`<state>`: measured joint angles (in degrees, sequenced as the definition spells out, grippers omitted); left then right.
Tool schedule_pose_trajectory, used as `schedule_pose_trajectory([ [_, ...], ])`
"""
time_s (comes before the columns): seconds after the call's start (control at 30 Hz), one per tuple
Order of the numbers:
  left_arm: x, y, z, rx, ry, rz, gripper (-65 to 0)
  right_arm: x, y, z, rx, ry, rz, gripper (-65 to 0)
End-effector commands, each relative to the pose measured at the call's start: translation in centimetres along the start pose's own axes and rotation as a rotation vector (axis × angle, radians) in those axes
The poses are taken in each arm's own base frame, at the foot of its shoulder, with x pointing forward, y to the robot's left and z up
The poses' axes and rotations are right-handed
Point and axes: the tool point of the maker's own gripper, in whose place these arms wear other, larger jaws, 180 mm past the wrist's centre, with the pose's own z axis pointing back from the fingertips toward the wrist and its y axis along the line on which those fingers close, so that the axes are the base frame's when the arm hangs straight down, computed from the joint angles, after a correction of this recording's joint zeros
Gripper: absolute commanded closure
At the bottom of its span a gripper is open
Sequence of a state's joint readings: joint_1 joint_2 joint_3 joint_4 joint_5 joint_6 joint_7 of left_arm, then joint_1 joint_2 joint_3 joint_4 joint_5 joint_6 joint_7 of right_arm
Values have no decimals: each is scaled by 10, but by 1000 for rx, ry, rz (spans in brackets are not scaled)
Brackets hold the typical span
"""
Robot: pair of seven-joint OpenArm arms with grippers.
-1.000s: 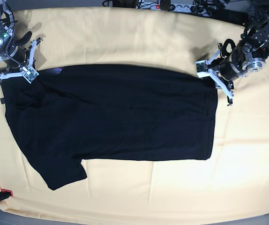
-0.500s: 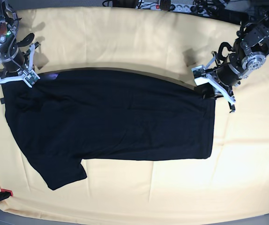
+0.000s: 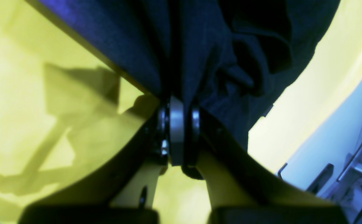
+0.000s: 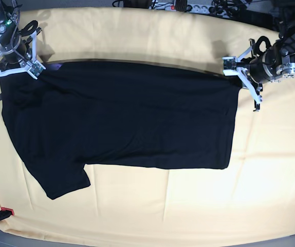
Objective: Fold the T-shirt properly
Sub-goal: 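Drag the shirt further toward the robot with both grippers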
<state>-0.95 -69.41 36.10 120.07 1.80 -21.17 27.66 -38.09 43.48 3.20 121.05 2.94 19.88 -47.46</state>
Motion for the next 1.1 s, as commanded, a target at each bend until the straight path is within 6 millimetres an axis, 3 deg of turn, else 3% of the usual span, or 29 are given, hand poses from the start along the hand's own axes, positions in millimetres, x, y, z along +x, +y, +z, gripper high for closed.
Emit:
schedule_pose_trajectory([
  [0.0,-5,5,9,1,28,-21,0,-2,-11,6,-44,19,26,0],
  [0.17,8,-16,26,-118,12,-23,0,-8,8,19,-5,46,49,0],
  [0.57,13,-69,62,-430,9,-24,0,-35,53,45,108,134,86,0],
  [0.73,20,-79,67,-493,-30,-20,0,-44,65,49,146,157,87,0],
  [0.87,23,-81,68,-502,-42,-7,0,-43,61,48,123,157,57,0],
  [0.9,23,-81,68,-502,-42,-7,-34,-42,58,48,110,156,41,-14],
  [1.0,19,-81,68,-507,-20,-7,-292,-43,54,48,87,161,38,-298],
  [1.03,18,-82,68,-510,-13,-6,-359,-43,52,48,79,162,44,-372],
  [1.07,17,-83,69,-516,-7,-1,-385,-43,51,48,70,165,50,-404],
])
